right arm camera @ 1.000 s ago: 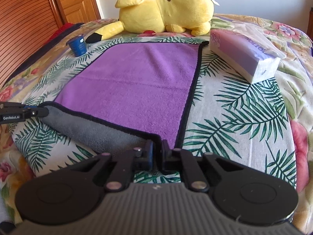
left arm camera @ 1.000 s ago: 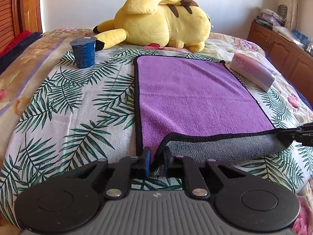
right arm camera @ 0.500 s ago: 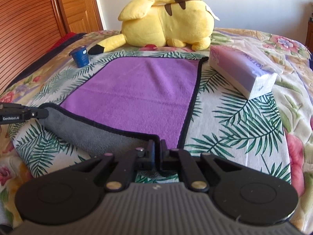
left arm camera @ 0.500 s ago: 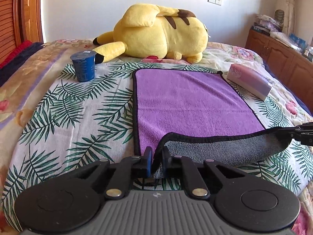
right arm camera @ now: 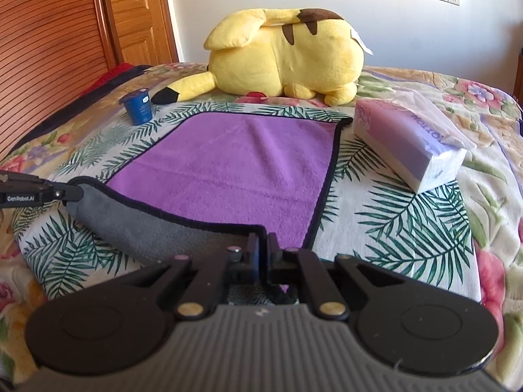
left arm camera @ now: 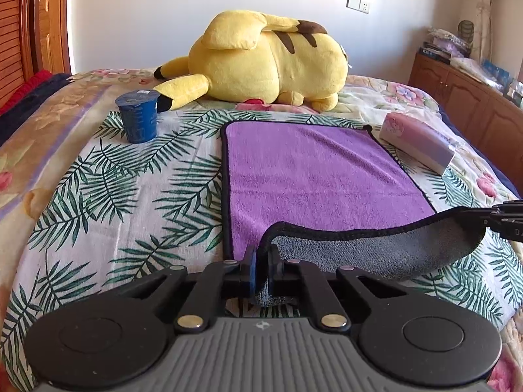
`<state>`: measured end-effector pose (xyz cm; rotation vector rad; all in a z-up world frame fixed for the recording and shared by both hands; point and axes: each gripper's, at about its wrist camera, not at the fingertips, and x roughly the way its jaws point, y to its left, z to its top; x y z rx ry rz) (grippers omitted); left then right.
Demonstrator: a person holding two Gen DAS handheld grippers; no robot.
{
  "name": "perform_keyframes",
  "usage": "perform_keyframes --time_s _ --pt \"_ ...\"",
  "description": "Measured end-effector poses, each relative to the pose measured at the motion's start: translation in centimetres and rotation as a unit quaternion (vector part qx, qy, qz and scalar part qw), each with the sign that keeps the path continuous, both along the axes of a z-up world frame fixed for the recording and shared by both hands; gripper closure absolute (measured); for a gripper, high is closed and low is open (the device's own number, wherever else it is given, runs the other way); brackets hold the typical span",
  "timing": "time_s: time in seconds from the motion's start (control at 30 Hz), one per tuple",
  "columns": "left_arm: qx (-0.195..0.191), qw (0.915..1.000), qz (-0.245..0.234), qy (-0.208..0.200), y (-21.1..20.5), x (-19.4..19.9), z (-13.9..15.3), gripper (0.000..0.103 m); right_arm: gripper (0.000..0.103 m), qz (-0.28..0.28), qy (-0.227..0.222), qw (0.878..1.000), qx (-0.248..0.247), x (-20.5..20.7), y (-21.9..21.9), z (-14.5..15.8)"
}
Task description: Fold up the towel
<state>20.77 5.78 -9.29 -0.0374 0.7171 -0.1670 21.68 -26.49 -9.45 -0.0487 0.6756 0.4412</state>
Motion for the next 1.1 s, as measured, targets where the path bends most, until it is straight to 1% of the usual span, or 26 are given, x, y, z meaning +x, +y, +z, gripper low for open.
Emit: perform_keyframes --time_s 0.27,0.5,0.93,1.1 --pt "-0.005 0.9997 -0.004 -0.024 -0.1 0.3 1.6 0.103 0.098 0.006 -0.016 1.000 0.005 0.4 0.1 0.5" --pt "-0.005 0.9991 -0.011 -0.041 -0.4 0.2 2.7 0.103 0.098 0.007 -0.032 0.999 0.020 0.8 -0.1 1.0" --pt "0.001 0.9982 -0.019 -0.057 -0.4 1.7 3.6 0.103 0.098 0.010 -0.058 0.998 0.026 1.5 -0.3 1.9" --pt "0.002 0.9972 -0.024 -0.070 -0.4 2.4 4.0 0.103 0.098 0.003 -0.066 0.997 0.031 2.0 -0.5 2.0"
